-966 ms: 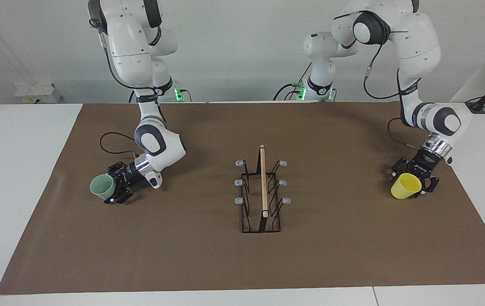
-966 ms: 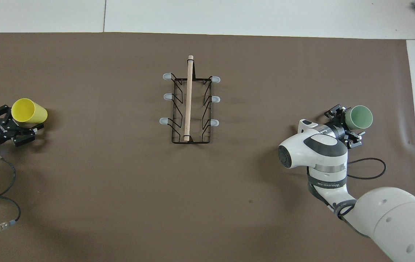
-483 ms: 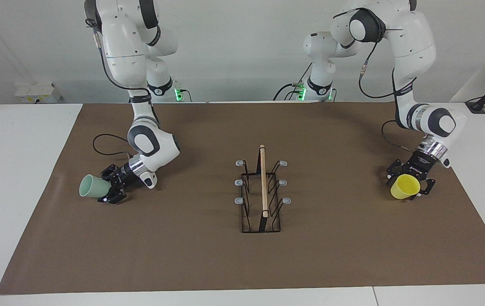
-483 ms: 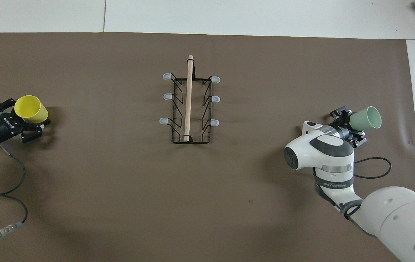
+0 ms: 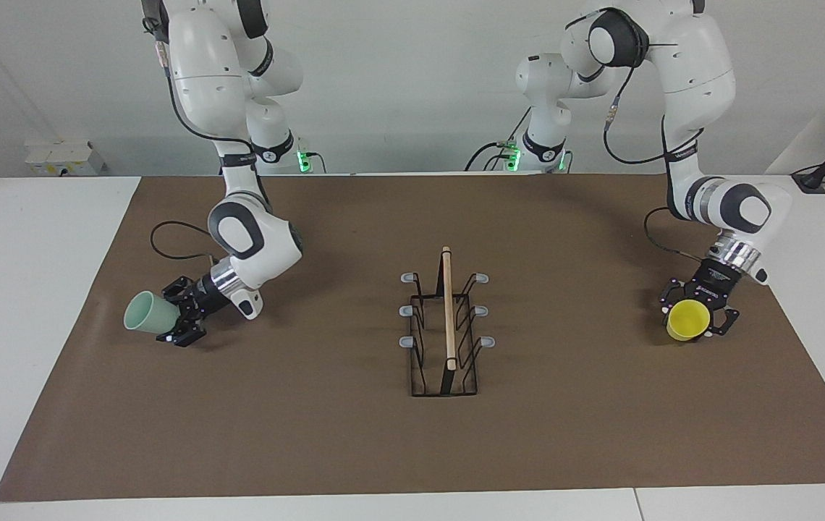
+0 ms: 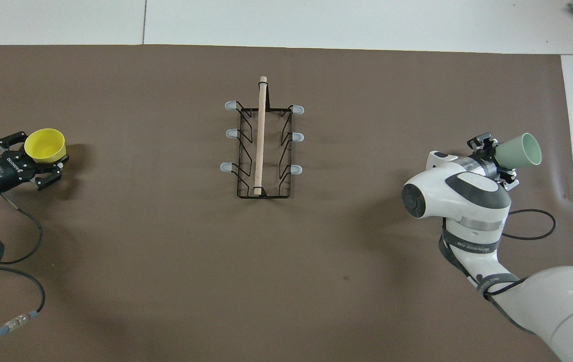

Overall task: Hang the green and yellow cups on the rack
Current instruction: 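Lift the yellow cup with the left gripper while the right gripper lifts the green cup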

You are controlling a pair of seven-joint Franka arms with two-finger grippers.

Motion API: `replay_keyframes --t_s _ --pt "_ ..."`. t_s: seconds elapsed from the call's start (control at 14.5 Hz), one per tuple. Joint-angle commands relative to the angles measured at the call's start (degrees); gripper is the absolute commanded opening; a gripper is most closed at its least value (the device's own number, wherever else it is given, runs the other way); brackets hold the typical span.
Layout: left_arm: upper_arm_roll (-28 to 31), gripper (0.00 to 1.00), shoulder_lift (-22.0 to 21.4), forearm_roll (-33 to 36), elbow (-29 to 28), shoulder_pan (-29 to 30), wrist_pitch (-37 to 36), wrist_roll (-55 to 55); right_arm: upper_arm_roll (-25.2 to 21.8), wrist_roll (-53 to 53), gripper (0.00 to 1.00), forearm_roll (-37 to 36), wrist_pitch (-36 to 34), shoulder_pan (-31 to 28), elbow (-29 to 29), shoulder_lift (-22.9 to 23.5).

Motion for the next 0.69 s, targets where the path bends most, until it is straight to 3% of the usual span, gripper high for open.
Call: replay_keyframes --t_s 0.0,0.21,0.34,0.62 --pt "0.31 0.00 -2.22 -0.21 0.46 -0.55 1.25 0.13 0.50 -13.17 0.00 13.50 1.85 -1.84 5.28 -4.56" --pt "0.23 0.00 -3.54 5.66 2.66 -0.38 0.64 -0.05 1.28 -13.81 0.00 20.29 -1.92 -1.23 6.69 -7.90" --pt "0.14 0.00 -5.38 9.62 4.06 -0.55 0.55 -0.14 2.87 -13.55 0.00 28.53 -5.96 -1.23 8.97 -9.31" --pt "-4.42 0.00 -8.10 27.17 8.55 -0.73 1.51 -5.85 3.40 -12.94 0.00 46.11 -9.67 -1.49 12.67 -9.92"
